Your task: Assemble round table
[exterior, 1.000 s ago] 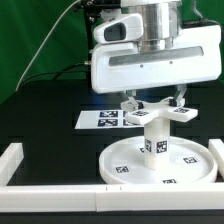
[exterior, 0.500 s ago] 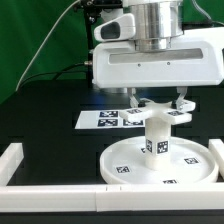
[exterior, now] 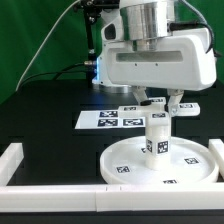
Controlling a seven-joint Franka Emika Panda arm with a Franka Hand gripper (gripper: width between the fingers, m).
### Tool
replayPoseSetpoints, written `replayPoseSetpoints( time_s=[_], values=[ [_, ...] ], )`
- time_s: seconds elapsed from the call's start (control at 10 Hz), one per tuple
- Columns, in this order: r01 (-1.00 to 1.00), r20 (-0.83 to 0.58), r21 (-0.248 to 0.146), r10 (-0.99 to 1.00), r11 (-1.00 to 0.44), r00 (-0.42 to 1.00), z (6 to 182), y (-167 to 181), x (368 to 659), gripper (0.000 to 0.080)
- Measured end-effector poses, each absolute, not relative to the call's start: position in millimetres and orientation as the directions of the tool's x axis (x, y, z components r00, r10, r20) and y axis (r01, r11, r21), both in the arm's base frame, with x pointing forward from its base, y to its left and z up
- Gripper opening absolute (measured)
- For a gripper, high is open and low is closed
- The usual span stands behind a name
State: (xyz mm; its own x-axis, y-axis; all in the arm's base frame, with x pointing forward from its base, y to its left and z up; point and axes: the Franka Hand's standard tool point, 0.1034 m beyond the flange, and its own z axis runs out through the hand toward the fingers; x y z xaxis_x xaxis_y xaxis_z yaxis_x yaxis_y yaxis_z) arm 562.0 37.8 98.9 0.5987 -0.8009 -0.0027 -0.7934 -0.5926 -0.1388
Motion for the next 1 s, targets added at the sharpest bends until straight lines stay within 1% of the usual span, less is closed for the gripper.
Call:
replayPoseSetpoints(
  time_s=[0.1, 0.2, 0.3, 0.4, 0.5, 0.6, 0.7, 0.8, 0.9, 1.0],
  values=[
    [-0.806, -0.006, -0.139, -0.814, -0.575, 0.581, 98.8, 37.8, 562.0, 0.0442],
    [-0.853, -0.019, -0.139, -0.860, -0.503, 0.510, 98.7, 37.5, 562.0, 0.0442],
    [-0.912, -0.049, -0.147, -0.918, -0.383, 0.394, 98.7, 37.2, 561.9, 0.0442],
    [-0.961, -0.073, -0.148, -0.967, -0.232, 0.245, 98.6, 37.6, 561.7, 0.0442],
    [-0.975, -0.079, -0.142, -0.980, -0.169, 0.181, 98.9, 37.2, 561.8, 0.0442],
    [-0.972, -0.077, -0.143, -0.977, -0.186, 0.198, 98.5, 37.1, 561.6, 0.0442],
    [-0.962, -0.070, -0.145, -0.967, -0.233, 0.245, 98.4, 36.1, 561.6, 0.0542],
    [-0.946, -0.062, -0.151, -0.953, -0.285, 0.297, 100.6, 34.1, 562.9, 0.0615],
    [-0.942, -0.066, -0.156, -0.948, -0.298, 0.311, 106.3, 34.8, 563.9, 0.0615],
    [-0.920, -0.070, -0.162, -0.926, -0.357, 0.372, 114.7, 36.9, 564.6, 0.0643]
  ],
)
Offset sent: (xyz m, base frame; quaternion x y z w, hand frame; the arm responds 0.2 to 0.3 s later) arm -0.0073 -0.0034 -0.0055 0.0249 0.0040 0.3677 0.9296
